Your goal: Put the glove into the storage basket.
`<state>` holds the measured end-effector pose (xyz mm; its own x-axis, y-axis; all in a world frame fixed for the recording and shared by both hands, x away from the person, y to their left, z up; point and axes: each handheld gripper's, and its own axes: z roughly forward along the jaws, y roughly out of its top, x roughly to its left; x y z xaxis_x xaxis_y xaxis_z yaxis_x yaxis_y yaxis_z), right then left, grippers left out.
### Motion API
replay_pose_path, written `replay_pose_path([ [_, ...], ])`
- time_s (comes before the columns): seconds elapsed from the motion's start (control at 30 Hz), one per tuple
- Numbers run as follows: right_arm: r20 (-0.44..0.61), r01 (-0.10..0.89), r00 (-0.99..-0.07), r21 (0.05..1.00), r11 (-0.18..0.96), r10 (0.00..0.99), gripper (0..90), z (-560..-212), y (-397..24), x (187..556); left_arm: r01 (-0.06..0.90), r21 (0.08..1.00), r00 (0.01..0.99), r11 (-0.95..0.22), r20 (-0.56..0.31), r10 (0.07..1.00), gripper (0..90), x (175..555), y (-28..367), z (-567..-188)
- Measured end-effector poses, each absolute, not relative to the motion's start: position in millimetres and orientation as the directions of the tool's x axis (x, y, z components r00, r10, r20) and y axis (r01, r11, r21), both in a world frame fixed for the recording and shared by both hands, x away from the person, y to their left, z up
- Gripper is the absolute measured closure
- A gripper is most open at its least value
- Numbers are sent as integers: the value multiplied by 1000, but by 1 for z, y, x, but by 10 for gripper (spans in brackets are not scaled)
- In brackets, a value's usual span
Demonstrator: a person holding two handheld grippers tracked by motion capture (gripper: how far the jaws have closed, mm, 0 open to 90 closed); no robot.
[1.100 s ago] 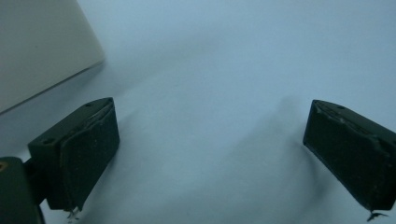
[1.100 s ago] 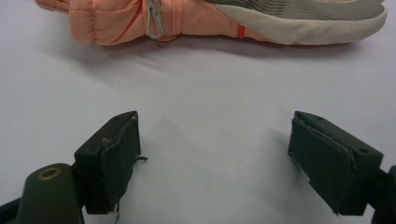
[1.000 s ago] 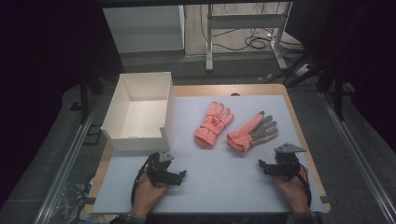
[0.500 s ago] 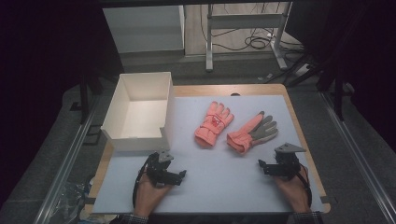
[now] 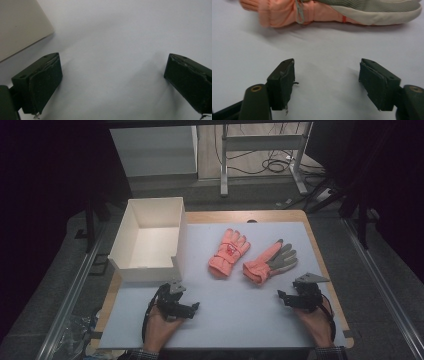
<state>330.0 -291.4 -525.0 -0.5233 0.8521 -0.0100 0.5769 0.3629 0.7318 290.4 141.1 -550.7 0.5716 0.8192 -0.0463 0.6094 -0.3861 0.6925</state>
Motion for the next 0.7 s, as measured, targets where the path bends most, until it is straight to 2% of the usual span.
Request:
replay_pose_path([
  [0.2,9,575,-548,731,368,837,402,-518,-289,329,609,693,572,-386,-46,819,19,290,141,-551],
  [0.23,38,582,-558,730,359,829,470,-513,-288,330,609,693,572,-386,-47,819,19,290,141,-551],
  [0.4,52,580,-575,729,363,817,568,-503,-285,335,609,693,572,-385,-47,819,19,290,141,-551],
  [0.7,47,568,-576,741,359,816,605,-487,-278,359,609,693,571,-385,-47,820,19,290,141,-551],
])
